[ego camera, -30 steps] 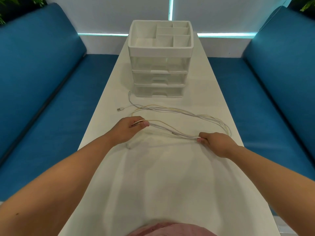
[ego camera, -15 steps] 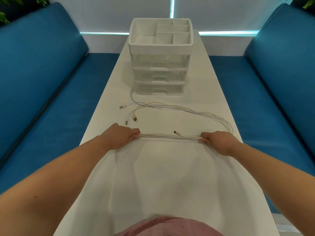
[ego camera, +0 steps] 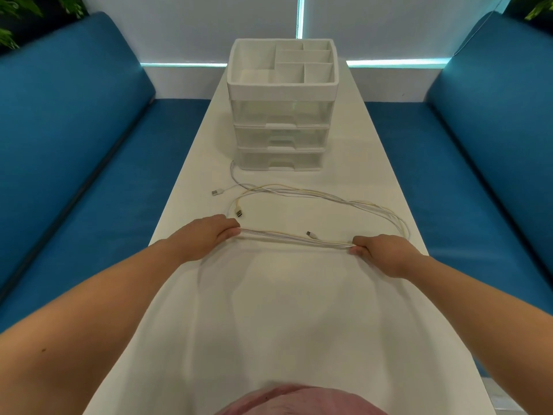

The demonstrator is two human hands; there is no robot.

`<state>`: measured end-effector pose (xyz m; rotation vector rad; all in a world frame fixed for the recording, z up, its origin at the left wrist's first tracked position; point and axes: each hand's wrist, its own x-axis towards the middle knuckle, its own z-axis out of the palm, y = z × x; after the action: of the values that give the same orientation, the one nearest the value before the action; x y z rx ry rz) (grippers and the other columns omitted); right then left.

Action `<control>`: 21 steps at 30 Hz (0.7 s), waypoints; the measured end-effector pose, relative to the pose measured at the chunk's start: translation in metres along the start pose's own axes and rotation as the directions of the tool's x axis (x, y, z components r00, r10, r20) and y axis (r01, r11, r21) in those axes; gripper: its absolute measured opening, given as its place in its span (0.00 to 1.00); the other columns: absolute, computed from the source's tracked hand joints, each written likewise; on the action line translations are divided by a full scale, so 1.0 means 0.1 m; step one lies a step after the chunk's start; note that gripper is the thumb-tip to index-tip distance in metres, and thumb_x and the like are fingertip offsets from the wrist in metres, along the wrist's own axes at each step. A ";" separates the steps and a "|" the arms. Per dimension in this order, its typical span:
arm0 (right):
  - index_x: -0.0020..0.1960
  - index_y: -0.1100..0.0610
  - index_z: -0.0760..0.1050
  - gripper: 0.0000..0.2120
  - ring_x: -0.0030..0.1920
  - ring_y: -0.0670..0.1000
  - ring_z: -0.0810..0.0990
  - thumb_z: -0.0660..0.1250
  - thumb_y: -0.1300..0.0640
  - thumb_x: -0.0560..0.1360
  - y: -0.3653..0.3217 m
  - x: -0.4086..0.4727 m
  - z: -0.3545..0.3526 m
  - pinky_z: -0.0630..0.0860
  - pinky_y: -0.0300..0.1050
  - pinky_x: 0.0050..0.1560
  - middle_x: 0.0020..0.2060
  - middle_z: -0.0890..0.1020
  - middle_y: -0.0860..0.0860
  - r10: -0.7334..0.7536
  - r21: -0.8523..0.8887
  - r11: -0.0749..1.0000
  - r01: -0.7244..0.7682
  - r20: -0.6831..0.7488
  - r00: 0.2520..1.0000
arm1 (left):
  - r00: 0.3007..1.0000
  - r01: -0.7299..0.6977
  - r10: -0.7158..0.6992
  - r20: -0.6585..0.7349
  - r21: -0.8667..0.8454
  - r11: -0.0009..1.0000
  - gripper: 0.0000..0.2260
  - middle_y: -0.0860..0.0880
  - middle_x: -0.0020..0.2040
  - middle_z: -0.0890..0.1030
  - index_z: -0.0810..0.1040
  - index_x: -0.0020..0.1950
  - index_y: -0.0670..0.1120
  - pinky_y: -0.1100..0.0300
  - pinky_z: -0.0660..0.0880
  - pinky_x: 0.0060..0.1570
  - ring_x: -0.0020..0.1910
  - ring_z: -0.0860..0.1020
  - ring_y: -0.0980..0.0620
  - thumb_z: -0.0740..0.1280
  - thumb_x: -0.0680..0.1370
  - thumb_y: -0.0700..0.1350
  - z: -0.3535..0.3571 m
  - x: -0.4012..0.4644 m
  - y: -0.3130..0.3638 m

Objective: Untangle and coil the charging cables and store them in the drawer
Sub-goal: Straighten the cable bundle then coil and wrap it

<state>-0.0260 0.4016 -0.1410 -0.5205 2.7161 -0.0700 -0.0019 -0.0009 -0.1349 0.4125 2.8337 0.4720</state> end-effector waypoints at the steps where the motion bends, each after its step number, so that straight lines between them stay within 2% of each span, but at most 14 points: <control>1: 0.47 0.49 0.66 0.16 0.39 0.55 0.74 0.47 0.40 0.81 -0.01 0.00 0.00 0.70 0.49 0.40 0.36 0.76 0.50 0.007 -0.001 1.000 -0.007 0.006 1.000 | 1.000 -0.011 0.011 0.013 0.018 1.000 0.17 0.52 0.47 0.76 0.74 0.52 0.54 0.53 0.73 0.53 0.47 0.76 0.51 0.50 0.82 0.60 -0.03 -0.01 0.01; 3: 0.47 0.49 0.66 0.16 0.39 0.55 0.74 0.47 0.40 0.81 -0.01 0.01 -0.02 0.70 0.49 0.40 0.36 0.76 0.51 0.018 0.001 1.000 -0.018 0.013 1.000 | 0.997 -0.037 0.029 0.066 0.124 0.992 0.18 0.54 0.47 0.77 0.74 0.53 0.56 0.54 0.73 0.52 0.46 0.76 0.53 0.48 0.81 0.62 -0.07 -0.03 0.01; 7: 0.46 0.50 0.67 0.17 0.40 0.53 0.74 0.49 0.39 0.81 -0.06 0.00 -0.03 0.69 0.47 0.40 0.35 0.75 0.48 0.032 0.019 0.999 -0.033 0.040 0.999 | 0.979 -0.141 0.067 0.193 0.397 0.907 0.21 0.53 0.42 0.78 0.70 0.47 0.54 0.53 0.75 0.48 0.41 0.77 0.51 0.42 0.81 0.63 -0.06 -0.08 0.00; 12: 0.43 0.49 0.72 0.23 0.46 0.54 0.77 0.47 0.34 0.79 -0.11 -0.01 -0.04 0.73 0.49 0.52 0.41 0.80 0.50 0.058 0.141 0.988 -0.068 0.074 0.996 | 0.967 -0.205 0.096 0.238 0.489 0.848 0.21 0.52 0.43 0.76 0.68 0.47 0.52 0.52 0.74 0.49 0.40 0.76 0.49 0.41 0.82 0.61 -0.05 -0.05 0.00; 14: 0.45 0.50 0.75 0.27 0.46 0.54 0.77 0.46 0.33 0.78 -0.13 -0.01 -0.05 0.73 0.50 0.53 0.42 0.81 0.51 0.067 0.192 0.978 -0.079 0.067 0.995 | 0.970 -0.180 0.073 0.234 0.479 0.859 0.20 0.52 0.42 0.75 0.67 0.45 0.52 0.52 0.74 0.49 0.40 0.76 0.50 0.42 0.82 0.60 -0.08 -0.03 -0.02; 17: 0.43 0.52 0.75 0.27 0.43 0.53 0.77 0.47 0.34 0.78 -0.12 0.00 -0.01 0.74 0.48 0.49 0.38 0.80 0.50 0.059 0.207 0.976 -0.066 0.038 0.998 | 0.971 -0.093 -0.006 0.241 0.400 0.912 0.21 0.51 0.39 0.75 0.67 0.42 0.51 0.52 0.73 0.48 0.39 0.75 0.50 0.43 0.82 0.62 -0.11 -0.01 -0.06; 21: 0.41 0.52 0.73 0.26 0.42 0.53 0.76 0.48 0.34 0.78 -0.10 0.00 0.07 0.73 0.48 0.47 0.36 0.79 0.50 0.048 0.196 0.979 -0.047 0.002 0.999 | 0.987 0.045 -0.071 0.141 0.185 0.982 0.21 0.50 0.35 0.74 0.69 0.41 0.51 0.56 0.68 0.38 0.37 0.74 0.50 0.48 0.81 0.64 -0.10 0.02 -0.09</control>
<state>-0.0199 0.3925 -0.1459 -0.3978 2.6839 -0.3227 -0.0081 -0.0108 -0.1292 0.3797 2.7449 0.1642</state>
